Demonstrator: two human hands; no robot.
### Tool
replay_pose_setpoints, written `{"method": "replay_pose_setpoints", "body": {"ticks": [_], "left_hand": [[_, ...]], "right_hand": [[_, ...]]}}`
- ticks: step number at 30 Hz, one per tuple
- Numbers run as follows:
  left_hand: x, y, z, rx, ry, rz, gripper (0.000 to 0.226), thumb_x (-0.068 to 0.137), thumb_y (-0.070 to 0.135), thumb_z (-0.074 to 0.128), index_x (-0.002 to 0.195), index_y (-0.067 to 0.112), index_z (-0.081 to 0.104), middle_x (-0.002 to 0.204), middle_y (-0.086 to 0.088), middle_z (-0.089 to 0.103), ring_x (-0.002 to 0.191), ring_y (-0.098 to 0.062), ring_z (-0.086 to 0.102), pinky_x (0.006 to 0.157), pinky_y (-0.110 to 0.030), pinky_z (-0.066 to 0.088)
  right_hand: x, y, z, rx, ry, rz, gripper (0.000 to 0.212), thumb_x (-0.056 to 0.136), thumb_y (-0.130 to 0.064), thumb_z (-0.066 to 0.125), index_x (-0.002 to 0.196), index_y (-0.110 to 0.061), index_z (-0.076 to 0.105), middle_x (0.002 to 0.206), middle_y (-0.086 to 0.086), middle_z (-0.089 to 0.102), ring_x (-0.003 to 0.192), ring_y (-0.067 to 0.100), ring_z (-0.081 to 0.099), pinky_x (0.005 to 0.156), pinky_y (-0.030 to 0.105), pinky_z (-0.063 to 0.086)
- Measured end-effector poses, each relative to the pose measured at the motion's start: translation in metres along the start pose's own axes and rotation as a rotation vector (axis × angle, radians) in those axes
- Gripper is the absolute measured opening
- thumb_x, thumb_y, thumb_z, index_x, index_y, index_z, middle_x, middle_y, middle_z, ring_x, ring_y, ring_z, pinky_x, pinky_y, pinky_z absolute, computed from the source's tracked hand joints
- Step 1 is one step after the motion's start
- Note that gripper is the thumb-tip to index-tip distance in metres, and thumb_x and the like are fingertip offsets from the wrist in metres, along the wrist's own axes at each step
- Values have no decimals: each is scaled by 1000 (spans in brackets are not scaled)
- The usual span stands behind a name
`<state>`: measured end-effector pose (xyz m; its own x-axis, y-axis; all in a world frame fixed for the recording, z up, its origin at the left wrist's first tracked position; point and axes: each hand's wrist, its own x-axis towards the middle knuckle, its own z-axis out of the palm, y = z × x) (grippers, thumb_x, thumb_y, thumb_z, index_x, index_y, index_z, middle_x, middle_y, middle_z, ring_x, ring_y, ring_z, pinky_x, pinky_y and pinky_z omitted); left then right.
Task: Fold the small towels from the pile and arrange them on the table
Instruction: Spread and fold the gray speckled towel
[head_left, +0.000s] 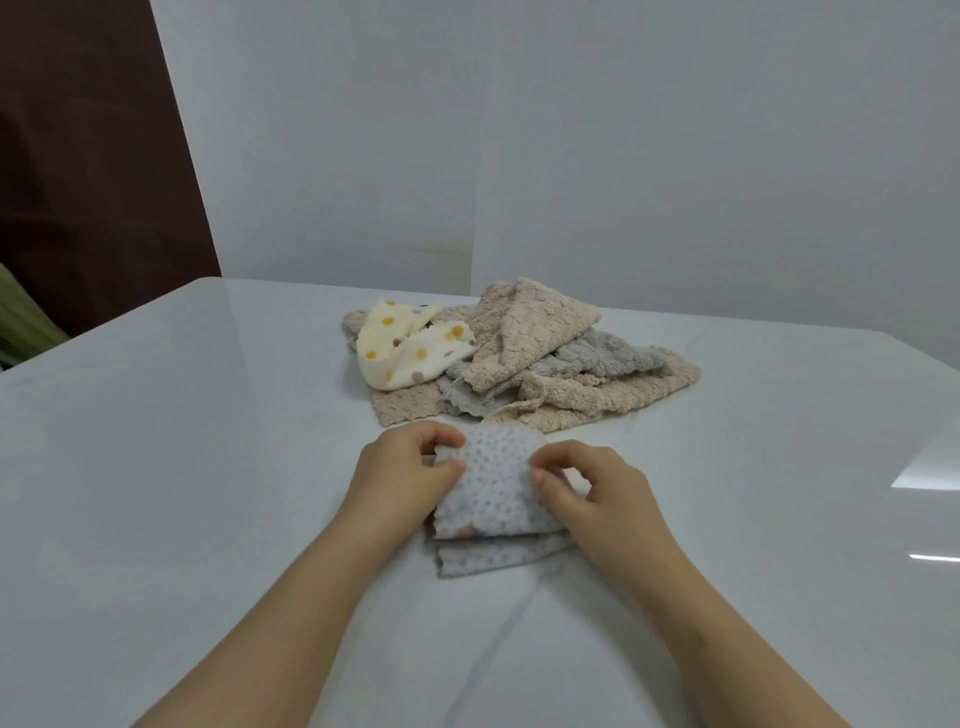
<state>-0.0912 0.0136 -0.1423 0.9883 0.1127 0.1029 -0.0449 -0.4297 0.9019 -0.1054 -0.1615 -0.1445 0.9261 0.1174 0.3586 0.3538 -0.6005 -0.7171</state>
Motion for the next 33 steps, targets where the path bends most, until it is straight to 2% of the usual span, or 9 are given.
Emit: {"method": "replay_pose_setpoints", "body": {"ticks": [2,6,9,14,18,20,22,25,33], "left_hand": [[1,-3,-2,70,-32,10,19,79,13,69,81,31,64,87,20,58,80,8,53,66,-8,40],[3,-4,-6,-42,-97,-64,20,76,10,72,81,28,65,94,10,60,82,-9,61,66,-26,54],[3,-5,-5,-71,-187,-111,24,75,11,75,89,27,64,95,7,54,81,-11,61,54,-22,51],[-2,-2,-8,418,-132,-1,31,76,27,72,104,31,61,104,9,53,84,-6,51,71,-21,41],[-10,9,-7,439,70,183,28,87,26,49,113,32,56,119,13,41,106,-9,45,83,-26,37],[-11,7,4,562,-28,273,41,93,31,35,133,26,43,144,9,31,133,-11,28,106,-30,28],[-13,-3,18,788,-210,248,51,98,35,25,147,23,17,157,8,7,144,-11,4,118,-37,7],[-15,-12,23,927,-325,151,53,99,39,16,149,26,2,157,12,-4,145,-10,-9,117,-42,-4],[-14,-12,20,997,-317,198,55,99,43,16,149,25,5,158,10,0,145,-10,-4,118,-39,-2]], "right_hand": [[-1,4,-1,-80,-76,35,8,84,-20,62,84,-26,66,78,-21,57,92,3,50,73,5,33],[-1,3,-4,-68,-37,58,22,80,-13,62,72,-33,58,75,-18,58,87,2,49,70,4,34],[0,1,-2,-51,18,59,20,82,-11,58,77,-30,60,77,-20,56,89,3,48,72,5,34],[2,10,2,-291,-133,19,18,82,-19,53,94,-24,66,100,-11,62,101,12,45,85,24,34],[4,5,4,-239,79,-83,37,73,-35,39,93,-22,67,100,-15,59,104,12,47,89,25,33],[7,2,10,-307,-4,-113,58,76,-46,25,119,-25,59,129,-13,52,125,10,37,100,26,26],[8,5,17,-425,-236,-79,57,88,-48,21,141,-30,35,152,-14,24,142,8,13,111,27,12],[8,9,19,-510,-406,-7,49,99,-38,26,147,-30,16,157,-15,7,145,8,-2,114,28,1],[5,11,24,-556,-428,91,51,99,-40,23,148,-27,14,158,-10,6,146,13,1,116,36,0]]}}
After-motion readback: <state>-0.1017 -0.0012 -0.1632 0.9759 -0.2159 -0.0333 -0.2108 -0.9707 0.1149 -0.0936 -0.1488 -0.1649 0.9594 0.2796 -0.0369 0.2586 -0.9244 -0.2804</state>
